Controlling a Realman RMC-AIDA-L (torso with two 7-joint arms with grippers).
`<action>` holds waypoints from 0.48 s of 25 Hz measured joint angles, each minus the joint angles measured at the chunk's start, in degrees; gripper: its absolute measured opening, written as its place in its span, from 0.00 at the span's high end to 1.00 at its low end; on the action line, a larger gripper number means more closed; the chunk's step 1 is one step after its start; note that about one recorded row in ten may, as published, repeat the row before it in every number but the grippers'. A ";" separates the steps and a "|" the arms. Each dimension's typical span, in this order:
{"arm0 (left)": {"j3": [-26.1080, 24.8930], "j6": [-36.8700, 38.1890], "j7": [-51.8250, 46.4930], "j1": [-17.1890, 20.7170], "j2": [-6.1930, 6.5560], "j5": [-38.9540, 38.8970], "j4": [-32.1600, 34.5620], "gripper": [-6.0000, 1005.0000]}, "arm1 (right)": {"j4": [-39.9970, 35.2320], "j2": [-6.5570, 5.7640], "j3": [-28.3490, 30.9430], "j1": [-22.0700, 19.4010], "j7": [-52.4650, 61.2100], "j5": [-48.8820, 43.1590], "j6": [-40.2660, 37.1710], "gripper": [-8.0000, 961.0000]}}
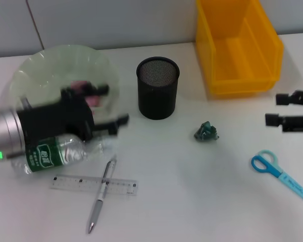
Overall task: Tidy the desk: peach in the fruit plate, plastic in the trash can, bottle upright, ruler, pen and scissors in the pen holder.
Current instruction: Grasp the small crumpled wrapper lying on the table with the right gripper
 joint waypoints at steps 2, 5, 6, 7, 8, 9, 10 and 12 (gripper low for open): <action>1.36 1.31 3.16 1.29 -0.11 -1.63 -2.65 0.17 | -5.22 -0.20 -1.95 1.01 6.18 -1.64 0.24 0.14; 3.27 1.92 7.17 3.38 -0.12 -4.73 -5.33 0.17 | -11.74 -0.77 -7.13 3.41 16.54 -6.55 1.25 0.14; 3.87 2.20 8.38 4.04 -0.10 -5.53 -5.81 0.17 | -13.49 -1.01 -9.41 4.76 20.39 -8.99 1.87 0.14; 4.33 2.41 9.07 4.44 -0.11 -5.99 -5.96 0.17 | -14.49 -1.29 -11.42 6.05 23.88 -11.41 2.56 0.14; 5.11 2.62 9.66 4.89 -0.10 -6.39 -6.07 0.17 | -14.57 -1.64 -13.28 7.54 26.50 -13.56 3.16 0.14; 5.75 2.80 9.96 5.19 -0.09 -6.60 -6.10 0.17 | -14.38 -1.95 -14.88 8.89 28.37 -15.18 3.64 0.14; 6.09 2.82 9.96 5.27 -0.08 -6.61 -6.14 0.17 | -13.79 -2.26 -16.36 10.20 29.83 -16.77 4.18 0.14; 7.03 2.82 9.94 5.36 -0.08 -6.62 -6.53 0.17 | -11.64 -2.74 -19.54 13.24 32.89 -19.99 5.39 0.14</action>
